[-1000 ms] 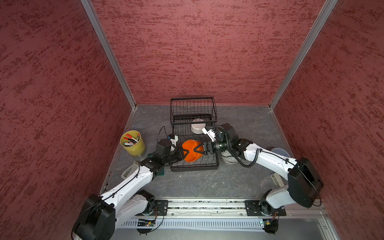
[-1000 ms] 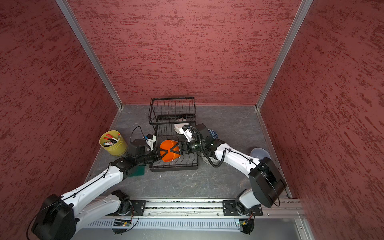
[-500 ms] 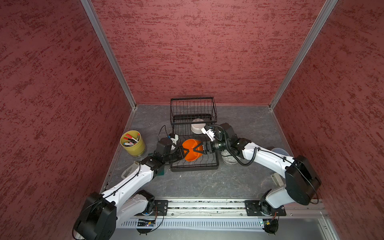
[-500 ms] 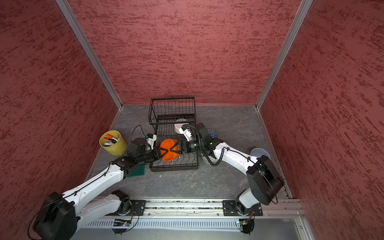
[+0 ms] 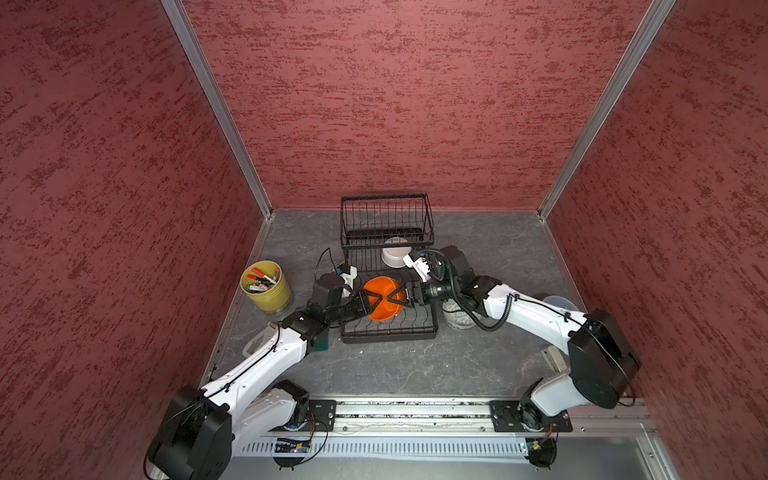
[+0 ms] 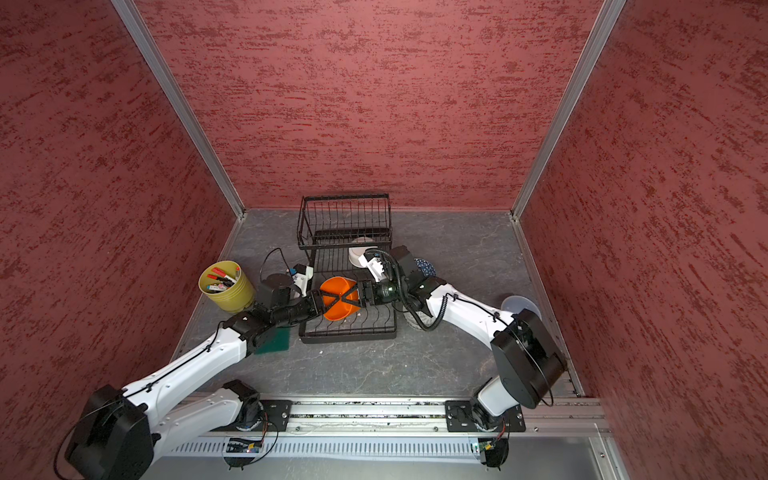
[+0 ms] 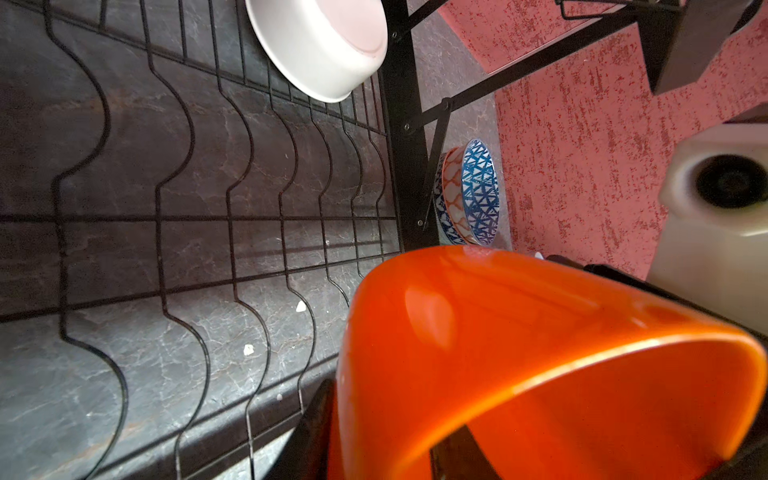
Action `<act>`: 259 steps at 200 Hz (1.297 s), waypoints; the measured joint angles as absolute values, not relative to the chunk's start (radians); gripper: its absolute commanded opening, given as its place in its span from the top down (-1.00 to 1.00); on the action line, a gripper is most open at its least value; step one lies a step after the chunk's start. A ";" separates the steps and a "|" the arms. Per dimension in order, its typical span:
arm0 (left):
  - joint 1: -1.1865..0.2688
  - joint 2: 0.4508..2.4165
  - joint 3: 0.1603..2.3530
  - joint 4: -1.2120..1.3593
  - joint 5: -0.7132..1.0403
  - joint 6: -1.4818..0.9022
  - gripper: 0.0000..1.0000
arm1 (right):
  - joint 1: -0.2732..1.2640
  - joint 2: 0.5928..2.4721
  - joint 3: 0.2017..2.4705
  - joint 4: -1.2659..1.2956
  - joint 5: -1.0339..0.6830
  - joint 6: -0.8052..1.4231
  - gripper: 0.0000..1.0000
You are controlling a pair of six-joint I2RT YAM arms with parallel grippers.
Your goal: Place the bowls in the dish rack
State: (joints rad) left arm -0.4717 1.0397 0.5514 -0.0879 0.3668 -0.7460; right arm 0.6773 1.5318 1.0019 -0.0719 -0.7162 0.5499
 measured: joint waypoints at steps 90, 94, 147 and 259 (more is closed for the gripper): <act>-0.472 1.027 0.552 -0.078 0.377 -0.747 -0.54 | 0.678 1.532 1.002 -0.107 -0.604 0.531 -0.45; -0.472 1.026 0.552 -0.078 0.377 -0.745 -0.57 | 0.678 1.532 1.002 -0.110 -0.597 0.529 -0.45; -0.472 0.986 0.552 -0.092 0.361 -0.737 -1.00 | 0.678 1.539 1.018 -0.172 -0.511 0.488 -0.45; -0.469 0.699 0.625 -0.367 0.159 -0.706 -0.99 | 0.754 1.588 1.177 -0.322 -0.226 0.321 -0.44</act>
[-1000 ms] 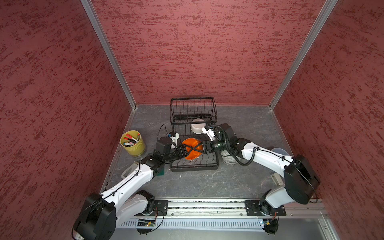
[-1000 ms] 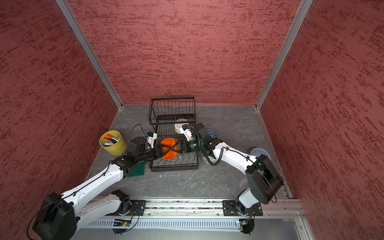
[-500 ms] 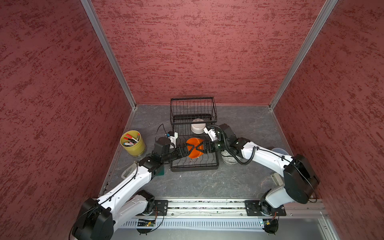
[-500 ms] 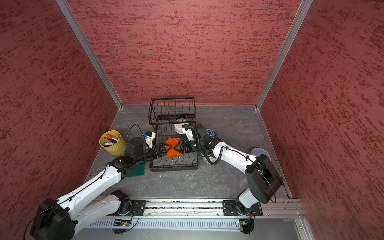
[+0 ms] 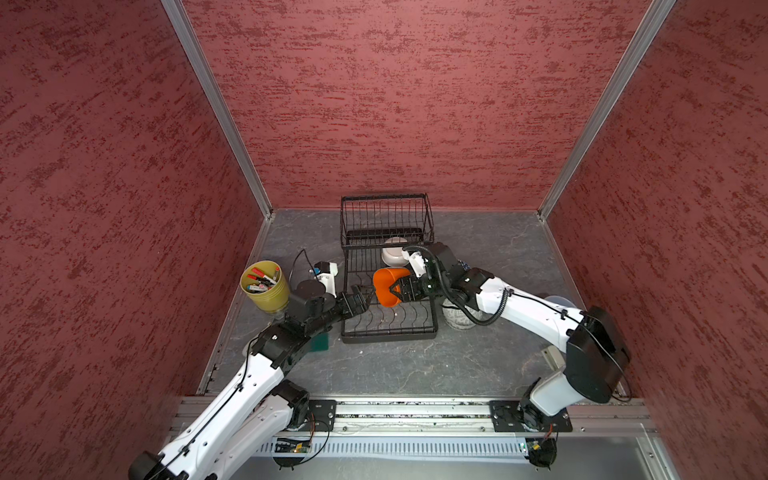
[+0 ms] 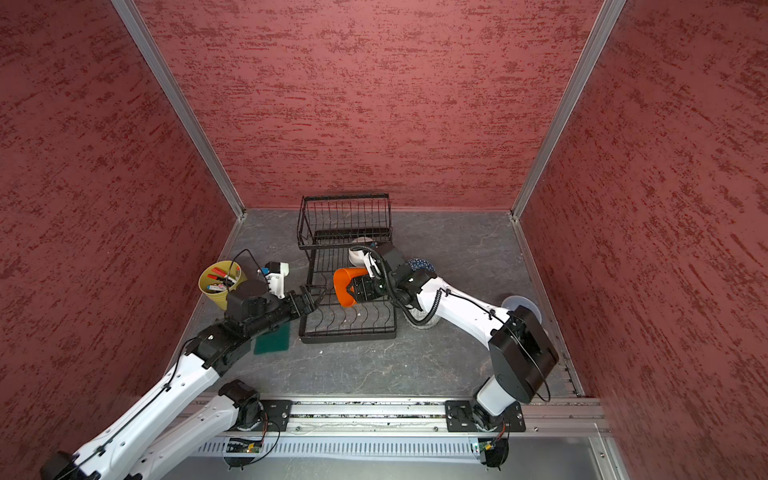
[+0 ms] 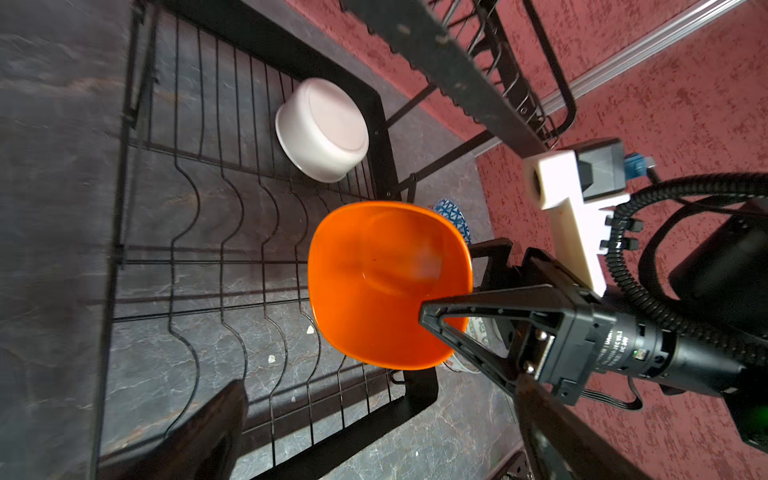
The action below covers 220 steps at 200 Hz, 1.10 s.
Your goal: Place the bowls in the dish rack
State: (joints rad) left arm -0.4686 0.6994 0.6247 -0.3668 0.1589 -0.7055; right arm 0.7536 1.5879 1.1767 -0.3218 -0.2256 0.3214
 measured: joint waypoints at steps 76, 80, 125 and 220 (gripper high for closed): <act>-0.408 0.565 0.652 -0.571 0.024 -0.698 -0.99 | 0.843 1.696 1.251 -0.317 -0.018 0.090 -0.45; -0.405 0.559 0.651 -0.575 0.023 -0.698 -0.99 | 0.850 1.703 1.254 -0.312 -0.006 0.076 -0.46; -0.363 0.522 0.648 -0.591 0.023 -0.698 -0.99 | 0.891 1.753 1.254 -0.245 0.108 -0.054 -0.46; -0.287 0.538 0.621 -0.603 0.086 -0.693 -0.99 | 0.921 1.840 1.256 -0.025 0.297 -0.315 -0.47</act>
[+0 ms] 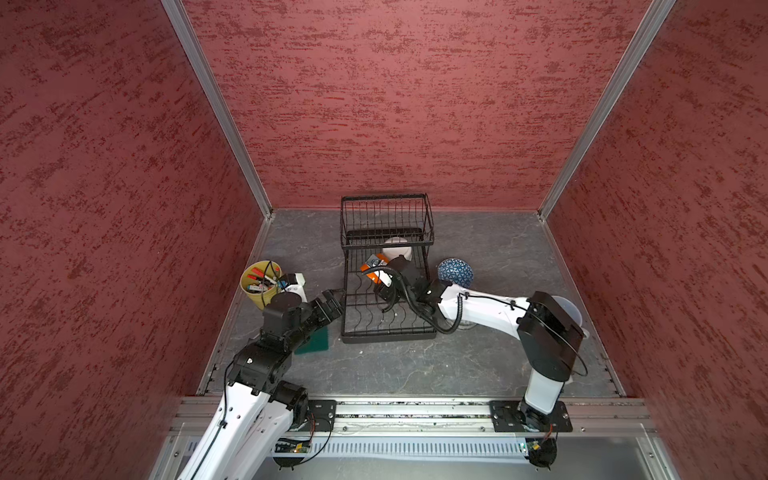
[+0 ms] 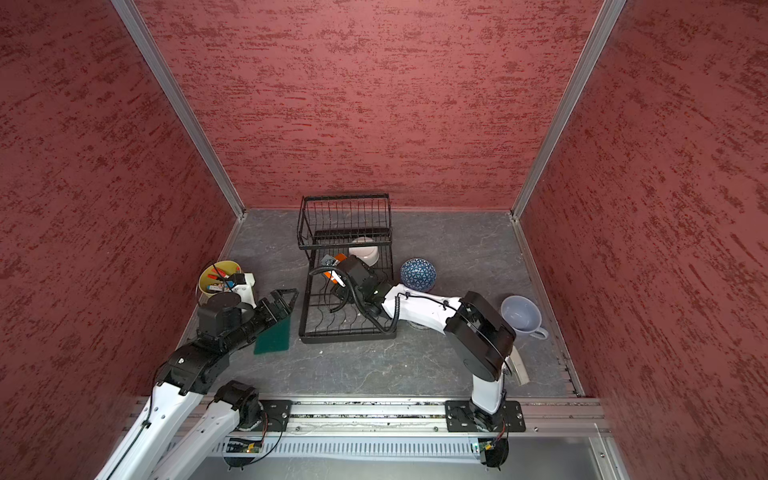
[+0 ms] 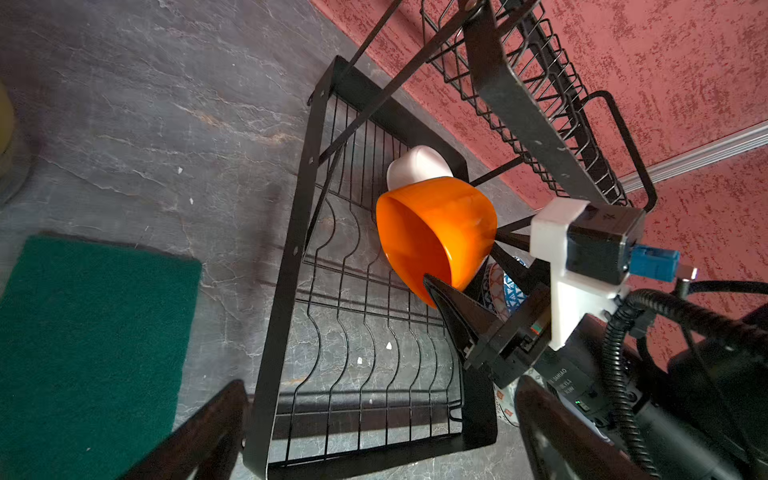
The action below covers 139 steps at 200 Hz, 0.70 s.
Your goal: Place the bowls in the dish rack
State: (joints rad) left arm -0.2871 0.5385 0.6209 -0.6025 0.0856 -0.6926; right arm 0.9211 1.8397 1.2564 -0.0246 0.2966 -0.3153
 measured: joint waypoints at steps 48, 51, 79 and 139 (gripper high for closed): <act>-0.256 0.538 0.620 -0.605 0.116 -0.688 -0.99 | 0.936 1.895 1.257 0.102 0.360 -0.424 -0.47; -0.255 0.538 0.620 -0.605 0.118 -0.688 -0.99 | 0.937 1.897 1.258 0.111 0.365 -0.430 -0.47; -0.244 0.542 0.618 -0.606 0.134 -0.682 -0.99 | 0.940 1.926 1.263 0.184 0.405 -0.485 -0.47; -0.232 0.548 0.601 -0.606 0.162 -0.682 -0.99 | 0.940 2.040 1.287 0.291 0.483 -0.615 -0.47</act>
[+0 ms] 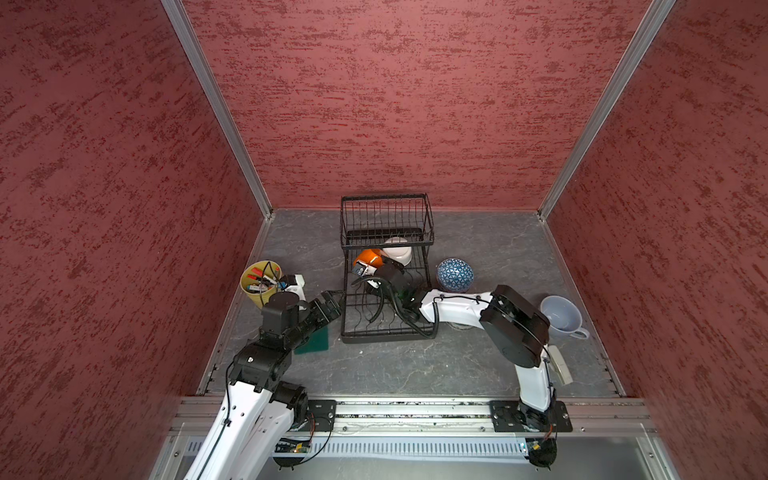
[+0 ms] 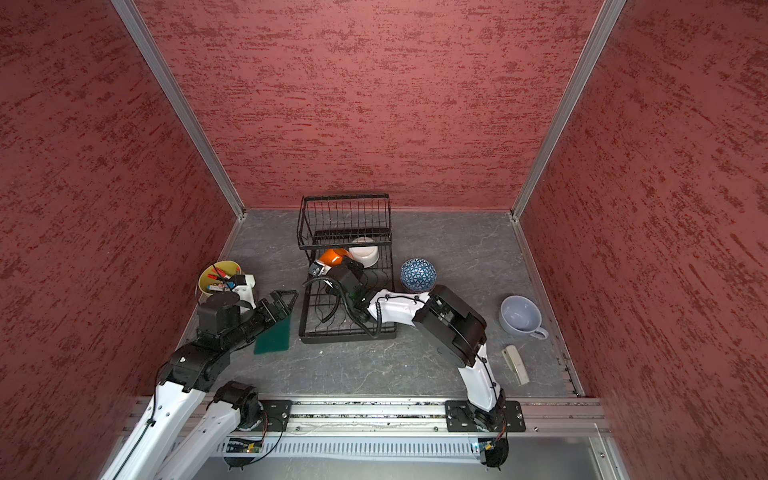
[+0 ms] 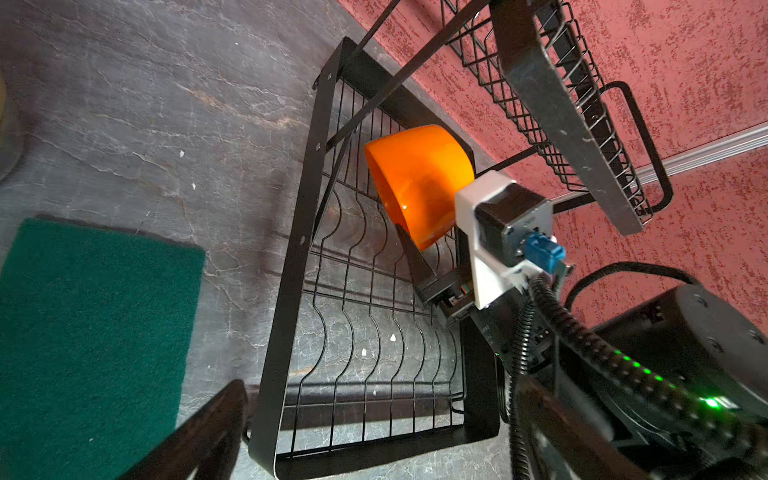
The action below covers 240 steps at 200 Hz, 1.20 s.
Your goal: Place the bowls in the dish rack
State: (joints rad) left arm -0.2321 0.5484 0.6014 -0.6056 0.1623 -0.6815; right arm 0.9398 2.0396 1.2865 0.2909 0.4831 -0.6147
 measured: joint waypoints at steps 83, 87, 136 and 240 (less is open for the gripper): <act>-0.226 0.559 0.601 -0.605 0.186 -0.680 -0.99 | 0.937 2.109 1.368 0.378 0.526 -0.743 -0.48; -0.225 0.559 0.601 -0.605 0.186 -0.680 -0.99 | 0.935 2.113 1.374 0.380 0.526 -0.746 -0.48; -0.223 0.559 0.601 -0.605 0.195 -0.680 -0.99 | 0.916 2.160 1.418 0.390 0.526 -0.793 -0.48; -0.223 0.550 0.584 -0.601 0.203 -0.681 -0.99 | 0.881 2.230 1.454 0.413 0.551 -0.915 -0.48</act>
State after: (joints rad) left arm -0.2234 0.5503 0.5838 -0.6014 0.2028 -0.6807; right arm 0.8806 2.2295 1.4540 0.4129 0.5514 -0.9150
